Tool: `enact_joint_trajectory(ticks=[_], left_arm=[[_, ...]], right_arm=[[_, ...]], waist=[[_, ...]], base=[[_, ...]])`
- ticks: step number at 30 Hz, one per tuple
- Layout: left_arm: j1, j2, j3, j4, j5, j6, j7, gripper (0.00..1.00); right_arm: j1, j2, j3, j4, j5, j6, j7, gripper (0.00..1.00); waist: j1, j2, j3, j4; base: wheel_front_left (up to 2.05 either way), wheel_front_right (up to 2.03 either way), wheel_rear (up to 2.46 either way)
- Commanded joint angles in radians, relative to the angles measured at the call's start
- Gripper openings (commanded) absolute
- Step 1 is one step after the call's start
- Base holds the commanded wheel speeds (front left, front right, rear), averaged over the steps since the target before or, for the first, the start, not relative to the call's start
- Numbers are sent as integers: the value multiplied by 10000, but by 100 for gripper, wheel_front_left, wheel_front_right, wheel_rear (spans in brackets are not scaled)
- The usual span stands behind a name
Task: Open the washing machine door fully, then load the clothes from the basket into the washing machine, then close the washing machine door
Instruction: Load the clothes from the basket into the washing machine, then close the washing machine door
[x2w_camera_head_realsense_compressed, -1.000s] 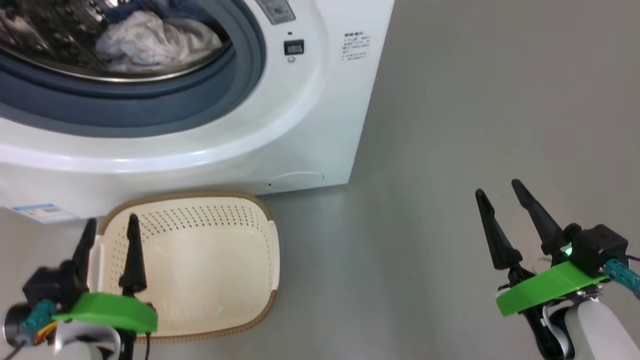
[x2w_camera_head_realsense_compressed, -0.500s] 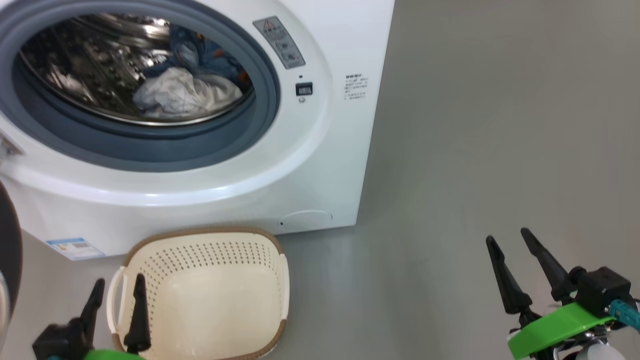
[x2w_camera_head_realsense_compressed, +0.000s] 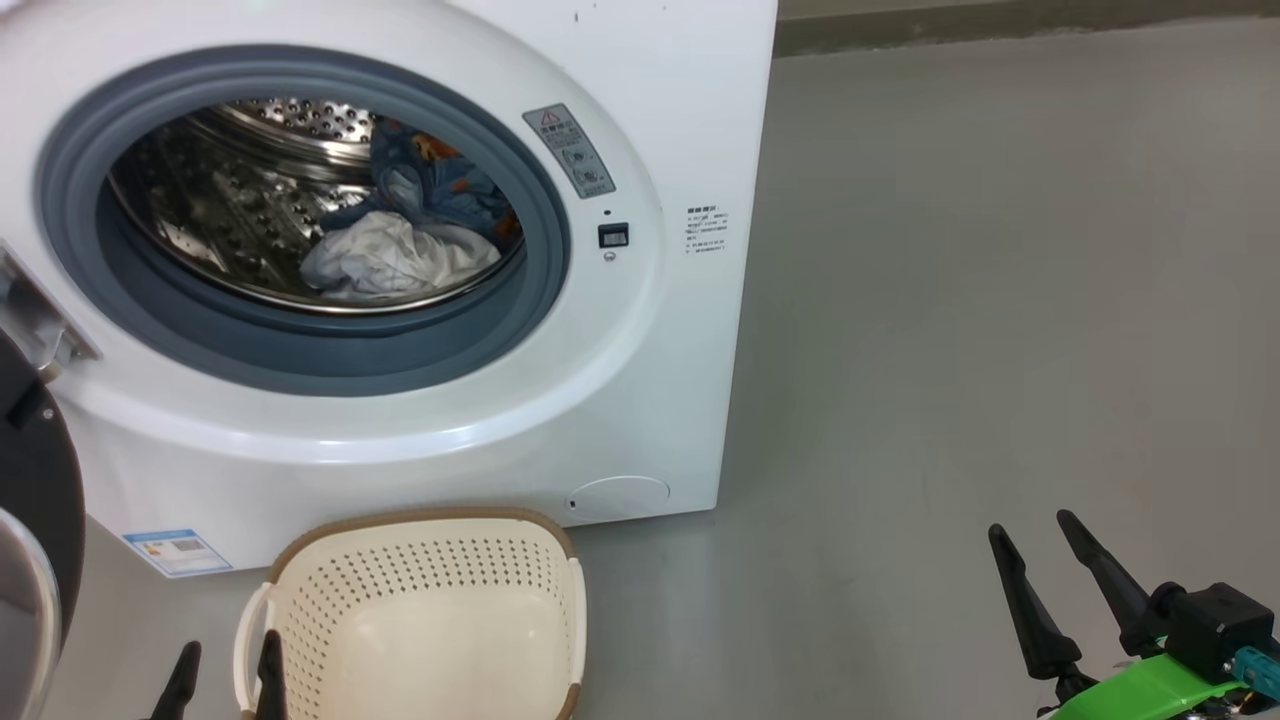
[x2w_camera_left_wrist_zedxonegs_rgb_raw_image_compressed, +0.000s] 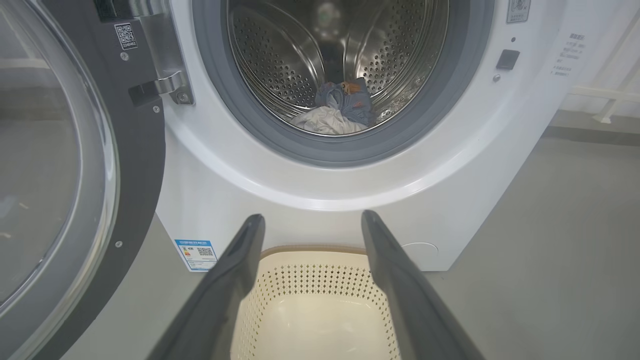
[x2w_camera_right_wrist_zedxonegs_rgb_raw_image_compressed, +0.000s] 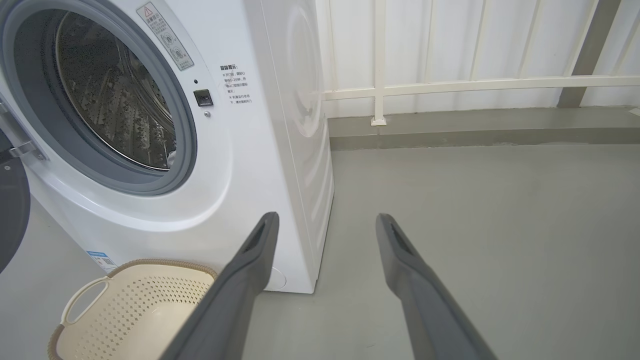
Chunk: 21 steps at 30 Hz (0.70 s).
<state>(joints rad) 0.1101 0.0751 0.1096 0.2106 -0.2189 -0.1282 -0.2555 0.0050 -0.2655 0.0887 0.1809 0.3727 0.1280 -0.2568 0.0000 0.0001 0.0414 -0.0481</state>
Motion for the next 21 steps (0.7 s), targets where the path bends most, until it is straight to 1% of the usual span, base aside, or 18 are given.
enact_joint_trajectory(ticks=[1,15,21], left_arm=[[-106,212,370,-295,-105,-25,-63,100],[-83,226,308,-450,-69,-25,-63,100],[-108,189,314,-479,-45,-25,-63,100]], right_arm=[[91,-210,146,-269,71,27,-49,100],[197,-108,44,-387,8,27,-49,100],[204,-89,72,-387,7,27,-49,100]], waist=[[0,-1,-45,4],[0,-1,-51,75],[0,-1,-39,100]], base=[[0,0,0],[-1,1,0],[-56,56,0]])
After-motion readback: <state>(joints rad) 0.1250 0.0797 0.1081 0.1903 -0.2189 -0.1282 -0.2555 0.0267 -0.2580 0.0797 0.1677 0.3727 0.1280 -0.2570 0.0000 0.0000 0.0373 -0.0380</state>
